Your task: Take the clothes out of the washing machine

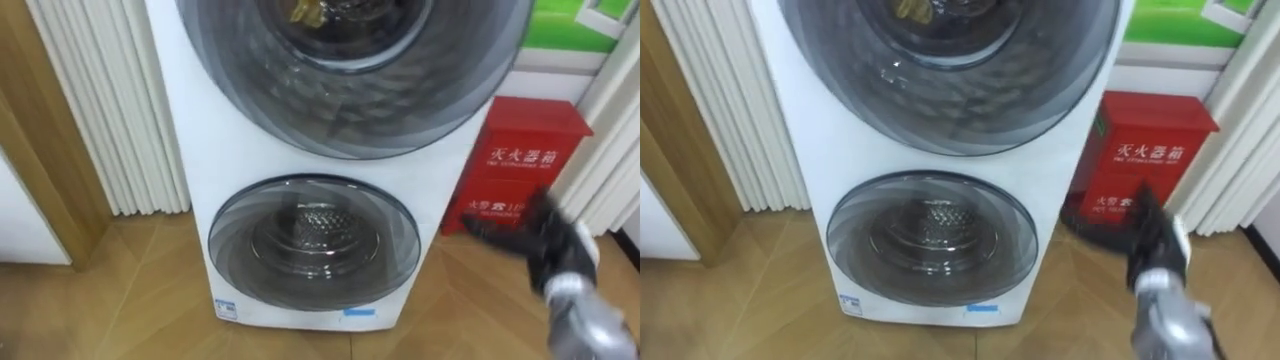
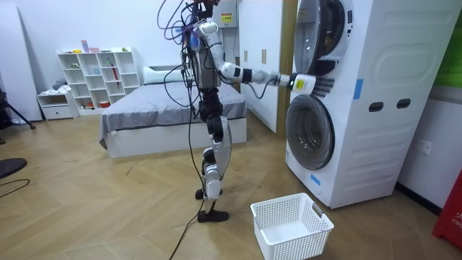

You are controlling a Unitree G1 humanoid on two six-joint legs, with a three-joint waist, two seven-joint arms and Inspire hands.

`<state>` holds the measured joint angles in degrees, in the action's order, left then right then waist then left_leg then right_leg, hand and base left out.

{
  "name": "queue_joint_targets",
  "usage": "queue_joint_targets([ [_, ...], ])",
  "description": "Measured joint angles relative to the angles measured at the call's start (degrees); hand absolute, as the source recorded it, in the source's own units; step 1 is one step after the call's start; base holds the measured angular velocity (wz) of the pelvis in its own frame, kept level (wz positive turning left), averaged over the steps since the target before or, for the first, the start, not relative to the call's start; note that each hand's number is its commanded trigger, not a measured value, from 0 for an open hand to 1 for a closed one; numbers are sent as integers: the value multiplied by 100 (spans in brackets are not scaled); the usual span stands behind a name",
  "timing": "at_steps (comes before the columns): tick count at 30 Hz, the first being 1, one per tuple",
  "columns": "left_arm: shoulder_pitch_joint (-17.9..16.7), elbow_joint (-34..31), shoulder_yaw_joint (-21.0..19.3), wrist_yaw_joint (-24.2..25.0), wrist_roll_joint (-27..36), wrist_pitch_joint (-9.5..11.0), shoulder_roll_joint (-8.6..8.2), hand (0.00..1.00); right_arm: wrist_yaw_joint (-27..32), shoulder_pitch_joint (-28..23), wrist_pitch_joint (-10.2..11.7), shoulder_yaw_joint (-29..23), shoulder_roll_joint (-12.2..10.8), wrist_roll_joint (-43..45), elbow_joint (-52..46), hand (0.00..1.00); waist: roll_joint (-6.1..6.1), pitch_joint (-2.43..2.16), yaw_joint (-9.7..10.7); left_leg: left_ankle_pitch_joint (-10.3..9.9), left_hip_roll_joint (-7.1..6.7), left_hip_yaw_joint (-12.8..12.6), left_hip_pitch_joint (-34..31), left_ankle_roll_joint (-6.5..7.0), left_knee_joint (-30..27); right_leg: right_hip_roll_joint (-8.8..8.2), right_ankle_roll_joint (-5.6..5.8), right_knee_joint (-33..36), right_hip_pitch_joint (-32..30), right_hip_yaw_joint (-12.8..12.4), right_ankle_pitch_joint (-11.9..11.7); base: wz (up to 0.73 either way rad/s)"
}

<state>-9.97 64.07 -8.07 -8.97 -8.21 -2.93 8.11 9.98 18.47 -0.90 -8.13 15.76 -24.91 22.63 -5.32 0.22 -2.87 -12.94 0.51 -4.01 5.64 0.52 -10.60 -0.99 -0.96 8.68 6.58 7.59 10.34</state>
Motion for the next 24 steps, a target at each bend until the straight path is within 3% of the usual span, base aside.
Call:
queue_joint_targets([
  [5, -27, -37, 86, 74, -162, -266, 109, 0, 146, 555, -68, 113, 169, -12, -271, 0, -39, -5, -89, 0, 0, 13, -13, 0, 19, 4, 0, 10, -23, 11, 0, 1],
  [8, -54, -80, 156, 99, -350, -416, 157, 0, 197, 936, -248, 250, 322, 1, -271, 0, -67, -13, -85, 0, 3, 22, -12, 0, 20, 4, 0, 10, -18, 35, 0, 3],
  [13, -79, -237, 120, 90, -614, -483, 163, 0, 178, 1484, -287, 300, 654, -482, -115, 0, -115, -18, -238, 0, -1, 55, -47, 0, 21, -2, 0, 7, -32, 80, 0, 3],
  [19, -142, -456, 127, 80, -722, -662, 149, 0, 97, 1868, -433, 321, 761, -1162, 202, 0, -153, -31, -231, 1, 1, 118, -141, 1, 20, -2, 0, 5, -98, 192, 0, 6],
  [24, -166, -503, 124, 75, -774, -684, 154, 0, 65, 2012, -467, 418, 952, -1295, 241, 0, -166, -39, -247, 1, 1, 158, -189, 1, 20, -1, 0, 11, -153, 195, 0, 1],
])
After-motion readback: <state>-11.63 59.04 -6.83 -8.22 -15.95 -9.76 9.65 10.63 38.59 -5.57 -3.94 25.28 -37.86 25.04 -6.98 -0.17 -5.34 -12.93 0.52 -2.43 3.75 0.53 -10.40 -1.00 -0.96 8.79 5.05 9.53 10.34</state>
